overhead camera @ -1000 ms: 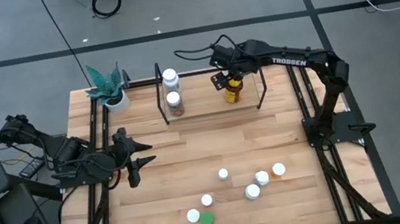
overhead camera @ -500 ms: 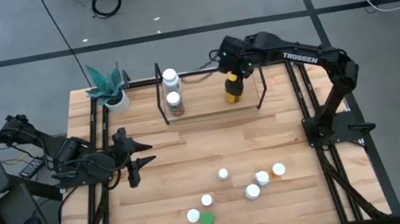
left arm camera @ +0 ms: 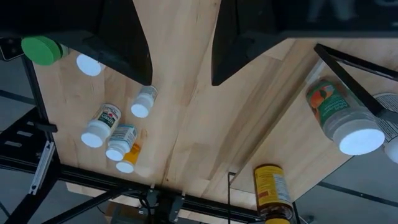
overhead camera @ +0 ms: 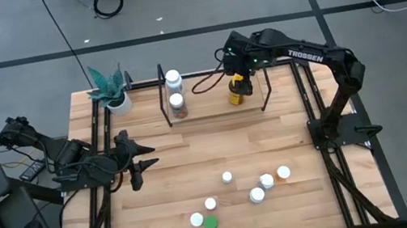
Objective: Pick and place medicine bottles onto shelf by color
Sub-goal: Put the yellow pill bottle on the shelf
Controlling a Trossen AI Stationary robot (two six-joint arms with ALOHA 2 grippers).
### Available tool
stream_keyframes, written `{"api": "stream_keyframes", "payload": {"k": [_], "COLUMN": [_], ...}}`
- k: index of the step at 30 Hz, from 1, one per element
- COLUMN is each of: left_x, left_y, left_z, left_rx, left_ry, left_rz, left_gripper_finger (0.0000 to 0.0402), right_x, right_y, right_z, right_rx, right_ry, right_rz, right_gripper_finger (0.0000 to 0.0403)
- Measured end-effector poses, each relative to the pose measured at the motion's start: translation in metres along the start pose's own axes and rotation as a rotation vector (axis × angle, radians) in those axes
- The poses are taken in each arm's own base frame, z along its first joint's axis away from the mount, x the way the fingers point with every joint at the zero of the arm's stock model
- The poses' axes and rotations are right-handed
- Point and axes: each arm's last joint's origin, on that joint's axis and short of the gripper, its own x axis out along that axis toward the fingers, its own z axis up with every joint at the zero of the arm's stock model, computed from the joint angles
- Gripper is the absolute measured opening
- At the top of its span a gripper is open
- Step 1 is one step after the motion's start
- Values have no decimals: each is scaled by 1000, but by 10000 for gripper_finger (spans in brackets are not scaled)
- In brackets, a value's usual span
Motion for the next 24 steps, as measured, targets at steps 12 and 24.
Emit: {"api": "stream_keyframes", "payload": {"k": [12, 24], "left_x": [0, 0], "left_y": [1, 1], "left_z": [0, 0], "left_rx": [4, 4], "left_ry": [-2, -2], "left_rz": [13, 13], "left_gripper_finger": [172, 172], "right_x": [17, 26], "right_y": [-4, -9], "right_z": [3, 0], "right_rx": [-48, 2], "right_ry": [29, 91], "right_rz": [26, 12], "right_gripper_finger": [297, 239]}}
